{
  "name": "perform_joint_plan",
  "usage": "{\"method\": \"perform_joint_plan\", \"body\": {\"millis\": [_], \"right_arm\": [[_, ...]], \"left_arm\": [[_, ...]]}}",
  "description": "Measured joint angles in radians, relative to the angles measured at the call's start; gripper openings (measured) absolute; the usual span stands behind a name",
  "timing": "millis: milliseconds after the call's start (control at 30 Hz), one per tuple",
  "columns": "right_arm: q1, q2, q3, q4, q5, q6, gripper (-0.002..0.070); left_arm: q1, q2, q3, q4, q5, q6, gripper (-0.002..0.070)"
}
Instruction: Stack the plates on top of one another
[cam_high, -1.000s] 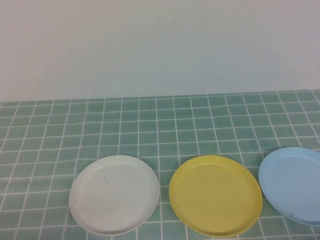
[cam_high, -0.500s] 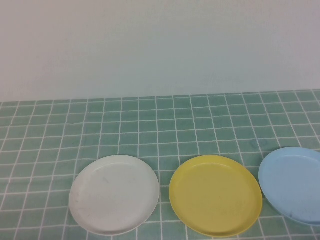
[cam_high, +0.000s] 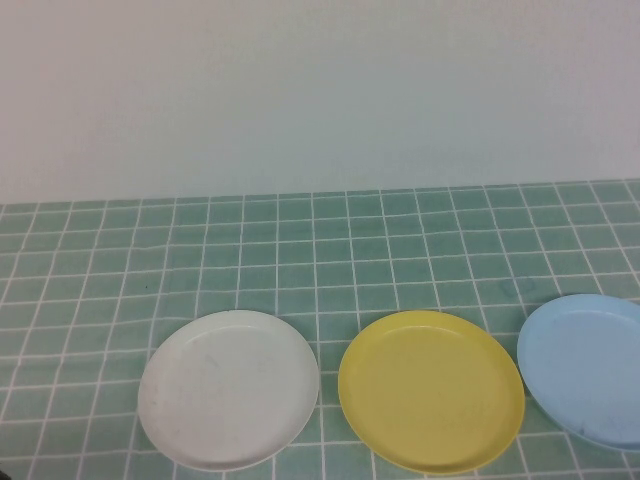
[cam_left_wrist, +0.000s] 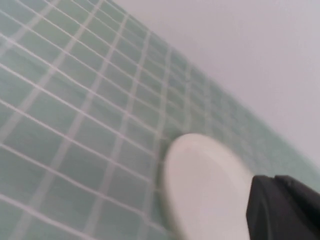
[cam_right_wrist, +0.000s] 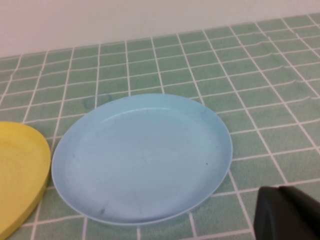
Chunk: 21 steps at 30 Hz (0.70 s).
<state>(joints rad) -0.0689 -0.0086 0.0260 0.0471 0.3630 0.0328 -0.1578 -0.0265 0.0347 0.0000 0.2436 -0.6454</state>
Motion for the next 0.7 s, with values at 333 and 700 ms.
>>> {"method": "perform_joint_plan", "body": {"millis": [333, 700], "right_arm": [[0.0, 0.0, 0.0, 0.0, 0.0, 0.0, -0.0002], [0.0, 0.0, 0.0, 0.0, 0.0, 0.0, -0.0002]], "left_arm": [[0.0, 0.0, 0.0, -0.158, -0.193, -0.063, -0.0001], [0.0, 0.0, 0.0, -0.269, -0.277, -0.086, 0.0]]}}
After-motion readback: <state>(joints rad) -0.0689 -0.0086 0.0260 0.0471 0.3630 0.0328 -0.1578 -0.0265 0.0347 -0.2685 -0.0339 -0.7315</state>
